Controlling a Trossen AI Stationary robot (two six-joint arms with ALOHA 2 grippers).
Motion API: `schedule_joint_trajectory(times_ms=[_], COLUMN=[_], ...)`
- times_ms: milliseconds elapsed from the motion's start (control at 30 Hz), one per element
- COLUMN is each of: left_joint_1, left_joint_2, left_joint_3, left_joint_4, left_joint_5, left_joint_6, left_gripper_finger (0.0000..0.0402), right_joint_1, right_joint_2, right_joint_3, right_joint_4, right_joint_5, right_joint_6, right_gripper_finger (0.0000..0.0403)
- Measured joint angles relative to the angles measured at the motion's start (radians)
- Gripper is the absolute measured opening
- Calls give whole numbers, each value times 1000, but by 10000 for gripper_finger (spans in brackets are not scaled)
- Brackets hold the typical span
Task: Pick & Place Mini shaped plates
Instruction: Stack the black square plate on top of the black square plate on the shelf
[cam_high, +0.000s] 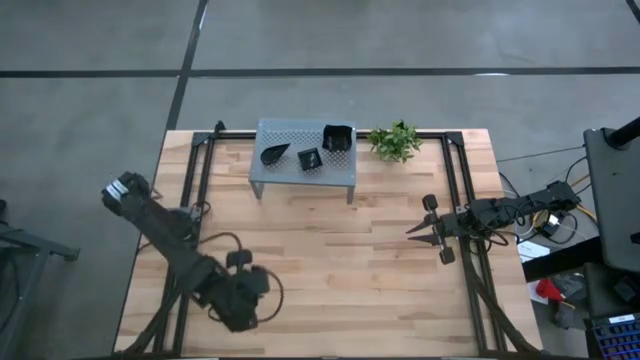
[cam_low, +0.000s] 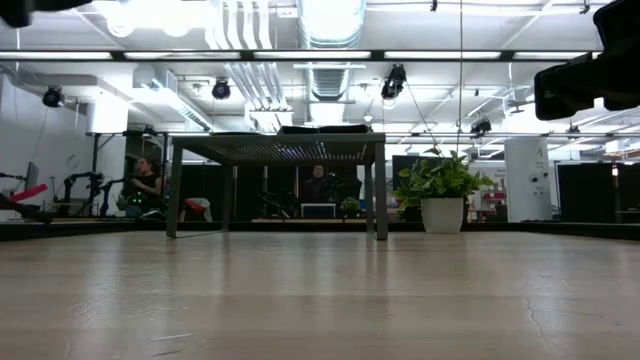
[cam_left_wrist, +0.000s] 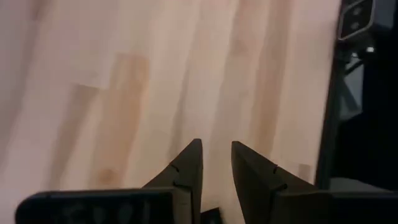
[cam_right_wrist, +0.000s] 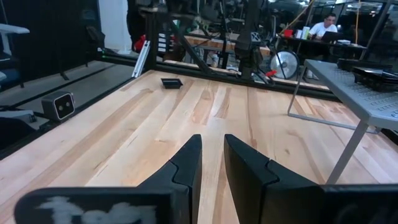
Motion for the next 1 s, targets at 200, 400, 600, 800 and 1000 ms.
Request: schedule_joint_trajectory(times_ms=[200, 400, 600, 800, 1000], left_joint_1=[-63, -138, -200, -212, -214], left_joint_2=[28, 64, 119, 166, 203], left_joint_3=[-91, -144, -157, -173, -192], left_joint_4=[170, 236, 237, 236, 236], left_joint_5=[99, 154, 175, 217, 249], left_joint_6=[-124, -285, -406, -476, -468], left_gripper_finger=[78, 78, 78, 78, 78], right_joint_1=[0, 0, 0, 0, 0], right_joint_2=[0, 0, 0, 0, 0], right_joint_3=[0, 0, 0, 0, 0], right_joint_4=[0, 0, 0, 0, 0], right_joint_5=[0, 0, 0, 0, 0], right_joint_6=[0, 0, 0, 0, 0], right_gripper_finger=[63, 63, 63, 63, 63])
